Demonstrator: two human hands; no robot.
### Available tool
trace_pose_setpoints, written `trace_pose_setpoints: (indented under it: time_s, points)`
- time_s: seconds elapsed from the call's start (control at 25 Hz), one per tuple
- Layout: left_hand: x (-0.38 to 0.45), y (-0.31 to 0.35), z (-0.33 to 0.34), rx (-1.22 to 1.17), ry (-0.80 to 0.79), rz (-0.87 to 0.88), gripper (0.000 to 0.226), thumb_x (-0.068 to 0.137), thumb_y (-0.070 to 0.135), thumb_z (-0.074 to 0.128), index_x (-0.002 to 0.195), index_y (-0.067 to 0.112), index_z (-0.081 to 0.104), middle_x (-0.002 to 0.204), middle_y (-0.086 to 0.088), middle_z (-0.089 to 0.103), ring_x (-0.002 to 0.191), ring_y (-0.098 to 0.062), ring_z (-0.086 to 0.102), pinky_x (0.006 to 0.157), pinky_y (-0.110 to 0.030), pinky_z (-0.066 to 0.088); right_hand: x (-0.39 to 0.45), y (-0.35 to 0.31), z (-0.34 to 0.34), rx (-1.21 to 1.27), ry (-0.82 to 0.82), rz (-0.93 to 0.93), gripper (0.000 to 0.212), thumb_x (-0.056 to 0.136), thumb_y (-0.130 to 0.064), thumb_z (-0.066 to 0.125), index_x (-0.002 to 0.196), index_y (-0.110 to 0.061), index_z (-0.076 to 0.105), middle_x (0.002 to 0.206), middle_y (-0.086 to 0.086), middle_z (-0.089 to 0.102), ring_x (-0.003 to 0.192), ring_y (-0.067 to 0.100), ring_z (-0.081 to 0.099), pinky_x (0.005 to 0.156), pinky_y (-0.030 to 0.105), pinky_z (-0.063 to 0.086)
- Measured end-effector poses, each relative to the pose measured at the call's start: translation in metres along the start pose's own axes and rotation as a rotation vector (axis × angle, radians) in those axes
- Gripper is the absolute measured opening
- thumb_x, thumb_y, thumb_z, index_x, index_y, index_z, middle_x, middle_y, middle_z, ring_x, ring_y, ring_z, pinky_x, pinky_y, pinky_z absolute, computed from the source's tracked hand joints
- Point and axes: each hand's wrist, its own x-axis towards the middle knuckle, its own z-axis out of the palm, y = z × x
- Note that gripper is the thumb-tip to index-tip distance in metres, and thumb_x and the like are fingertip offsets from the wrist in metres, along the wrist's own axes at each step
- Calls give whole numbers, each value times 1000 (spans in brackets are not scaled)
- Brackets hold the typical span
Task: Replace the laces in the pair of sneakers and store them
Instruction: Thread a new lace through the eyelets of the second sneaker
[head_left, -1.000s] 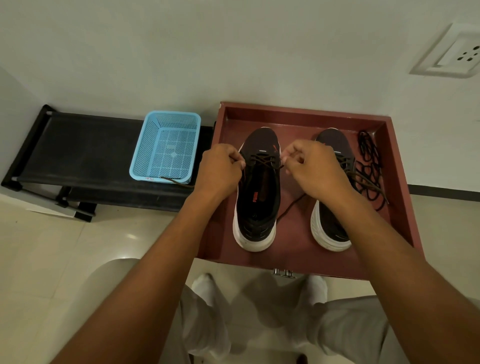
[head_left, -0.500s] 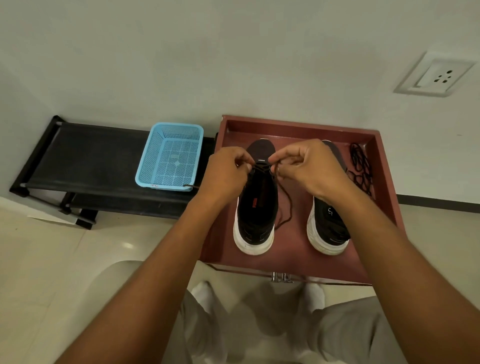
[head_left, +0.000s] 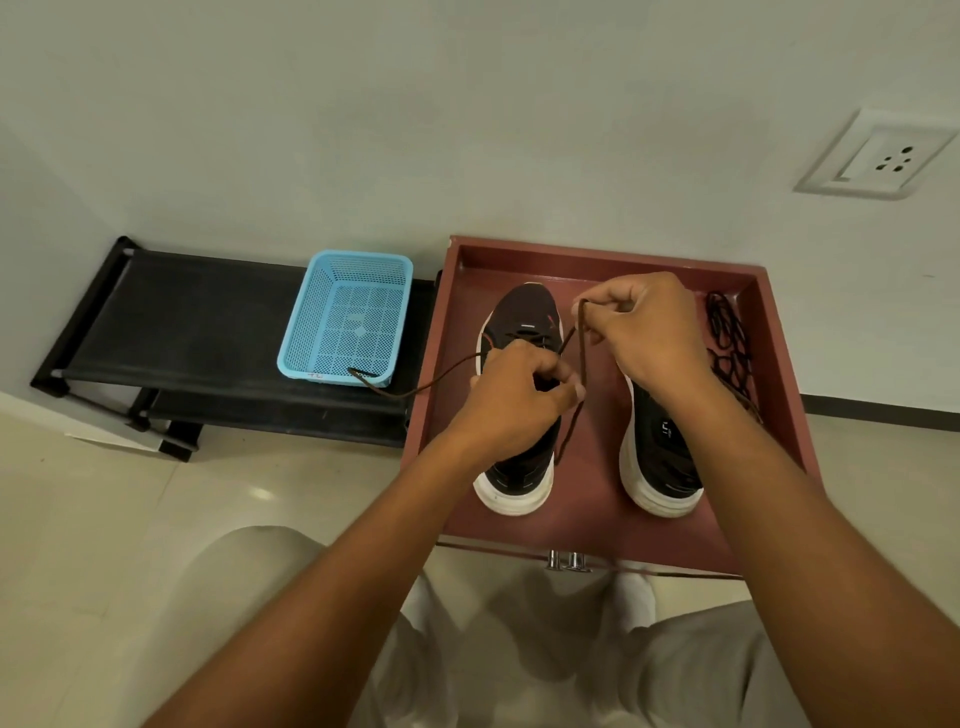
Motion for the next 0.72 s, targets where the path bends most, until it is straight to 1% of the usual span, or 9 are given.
trace_pose_setpoints:
  time_s: [0.08,0.16,0.24,0.32,0.4,0.48,0.56,0.64,0.72]
  points:
    - [-4,5,-2,-138,-69,-17,12,96,25,66,87,22,74,81,14,71,84,-5,66,85,-31,53,3,6,0,43,24,37,14,91,-10,72,81,-16,80,69,3,75,59,8,68,69,27,59]
    - [-9,10,-3,-181,-150,-5,12,100,16,62,97,10,71,87,5,77,86,-9,71,82,-21,51,6,10,-1,73,55,57,19,90,-10,72,75,-19,78,68,-1,75,58,9,68,69,30,59]
    - [-12,13,-1,-244,-158,-17,10,100,14,62,106,6,66,87,-3,79,88,-17,74,88,-25,53,7,10,-1,62,66,61,22,90,-8,70,73,-20,77,66,-2,74,58,10,69,70,31,60]
    - [-7,10,0,-258,-23,-54,15,97,21,68,109,11,65,83,-2,78,83,-16,74,90,-35,56,7,9,0,64,56,52,19,89,-7,70,74,-16,78,67,0,74,60,13,70,72,35,61]
    - [1,6,0,-204,50,-63,25,94,28,74,113,15,67,80,-4,75,75,-14,71,86,-42,57,6,8,0,72,42,40,16,89,-9,71,77,-14,79,68,1,75,61,14,71,72,35,62]
    - [5,7,4,-153,23,-40,22,94,28,74,107,11,70,79,-13,70,66,-16,61,77,-44,55,5,7,1,77,35,32,15,89,-9,71,77,-14,79,68,0,75,61,14,71,71,33,62]
    - [6,10,6,-110,5,-20,21,96,25,72,89,5,71,74,-17,65,62,-17,54,69,-40,50,6,9,1,78,44,40,17,90,-9,71,75,-16,78,67,-1,75,61,14,71,67,31,60]
    - [5,9,-5,-48,-32,-26,21,97,26,70,84,10,73,75,-9,69,66,-16,61,72,-34,52,8,15,-1,87,68,78,18,90,-11,72,75,-19,78,67,-3,75,62,14,72,67,31,58]
    - [4,2,-29,-29,-44,-46,16,97,24,69,85,18,77,79,0,73,76,-12,68,78,-31,54,10,21,-3,99,94,135,16,90,-12,72,77,-21,78,68,-4,76,63,13,72,67,34,58]
